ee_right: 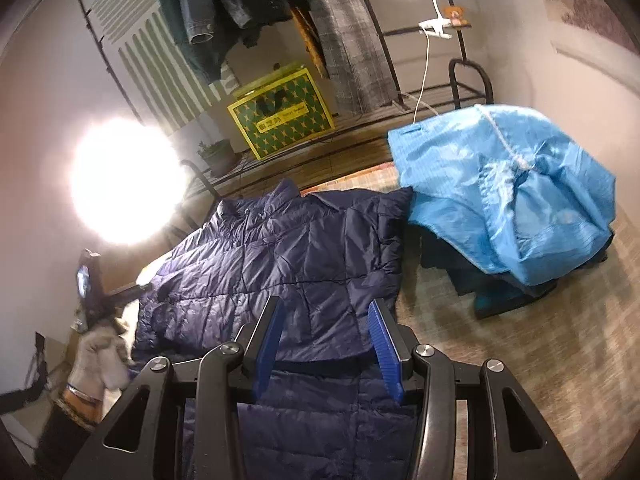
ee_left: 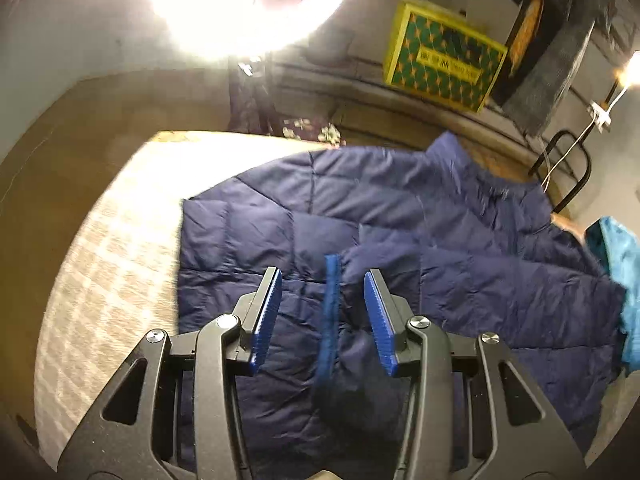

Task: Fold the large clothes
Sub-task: 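Grasp the jacket hem with both grippers and lift it toward the collar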

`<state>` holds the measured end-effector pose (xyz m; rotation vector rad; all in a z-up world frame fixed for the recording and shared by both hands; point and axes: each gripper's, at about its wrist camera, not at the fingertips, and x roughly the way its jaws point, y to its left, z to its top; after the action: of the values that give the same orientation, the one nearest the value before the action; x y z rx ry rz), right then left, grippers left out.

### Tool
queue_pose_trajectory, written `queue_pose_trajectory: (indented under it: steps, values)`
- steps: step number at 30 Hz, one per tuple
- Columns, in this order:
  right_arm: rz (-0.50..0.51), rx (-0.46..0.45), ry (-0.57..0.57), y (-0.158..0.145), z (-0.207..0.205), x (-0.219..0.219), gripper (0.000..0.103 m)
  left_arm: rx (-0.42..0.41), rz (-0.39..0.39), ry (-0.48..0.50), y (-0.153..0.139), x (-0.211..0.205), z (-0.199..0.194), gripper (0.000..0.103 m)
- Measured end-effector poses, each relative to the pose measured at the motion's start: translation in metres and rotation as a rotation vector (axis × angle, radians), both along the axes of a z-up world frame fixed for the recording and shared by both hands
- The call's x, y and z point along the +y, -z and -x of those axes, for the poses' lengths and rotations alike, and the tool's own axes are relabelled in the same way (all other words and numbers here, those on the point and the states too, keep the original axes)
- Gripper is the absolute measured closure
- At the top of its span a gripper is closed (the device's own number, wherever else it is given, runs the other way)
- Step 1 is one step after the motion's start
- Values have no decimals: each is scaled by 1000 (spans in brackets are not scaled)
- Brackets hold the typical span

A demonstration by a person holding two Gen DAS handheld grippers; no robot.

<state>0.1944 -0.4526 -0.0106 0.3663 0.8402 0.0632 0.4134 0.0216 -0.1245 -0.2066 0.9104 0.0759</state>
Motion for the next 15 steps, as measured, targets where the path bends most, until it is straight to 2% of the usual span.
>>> queue_pose_trajectory:
  steps: [4,11,13,15]
  values:
    - [41,-32,-10,-6,18,-2,56,-28,10,16,-23,18,33,59]
    - [78,-84,-43,-12,47,-8,56,-33,-5,49,-51,49,128,59]
    - [102,-111,-49,-14,56,-6,52,-32,10,43,-59,62,160,59]
    - [98,-142,-60,-16,66,-5,39,-39,39,26,-64,76,194,59]
